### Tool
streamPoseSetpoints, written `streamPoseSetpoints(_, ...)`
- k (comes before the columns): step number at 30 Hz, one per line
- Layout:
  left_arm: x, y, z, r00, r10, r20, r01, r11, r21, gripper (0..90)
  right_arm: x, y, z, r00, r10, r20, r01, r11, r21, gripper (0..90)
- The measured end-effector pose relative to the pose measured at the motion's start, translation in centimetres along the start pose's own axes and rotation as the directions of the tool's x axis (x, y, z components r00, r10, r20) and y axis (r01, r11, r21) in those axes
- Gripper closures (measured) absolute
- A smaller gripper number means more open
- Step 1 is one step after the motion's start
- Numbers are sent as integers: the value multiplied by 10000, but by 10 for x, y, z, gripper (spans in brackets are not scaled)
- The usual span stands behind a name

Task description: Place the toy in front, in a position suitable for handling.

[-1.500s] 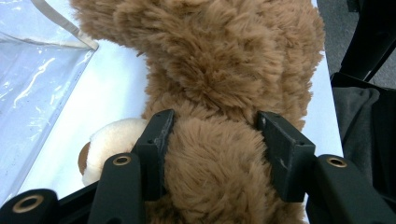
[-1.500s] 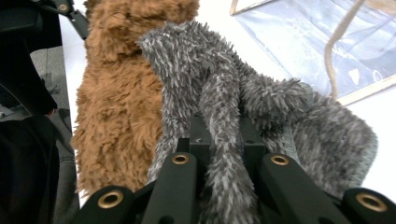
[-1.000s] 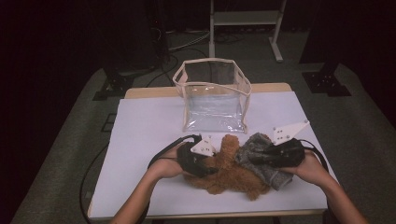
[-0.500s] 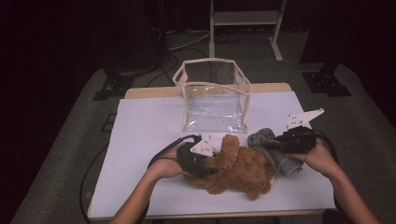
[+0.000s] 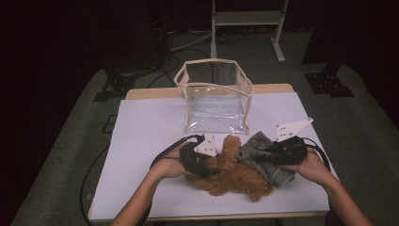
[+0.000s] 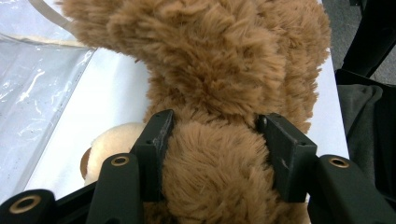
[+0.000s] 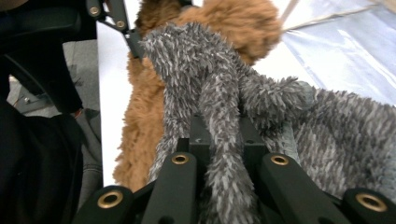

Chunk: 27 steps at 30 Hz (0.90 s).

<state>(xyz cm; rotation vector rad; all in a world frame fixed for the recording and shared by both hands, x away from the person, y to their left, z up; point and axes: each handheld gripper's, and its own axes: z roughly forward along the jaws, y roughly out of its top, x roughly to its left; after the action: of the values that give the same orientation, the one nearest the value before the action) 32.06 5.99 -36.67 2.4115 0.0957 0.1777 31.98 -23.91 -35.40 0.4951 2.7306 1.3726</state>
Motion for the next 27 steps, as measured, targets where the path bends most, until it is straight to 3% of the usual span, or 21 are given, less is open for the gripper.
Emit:
streamPoseSetpoints(16,3,-1,1,9999,-120,92,121,9999,-75,465,18,14,25,9952,-760,-621,771,9969,156,800)
streamPoseSetpoints(27,4,-2,1,9999,-136,55,137,9998,-117,464,12,-3,7,9989,-272,-379,273,9996,14,800)
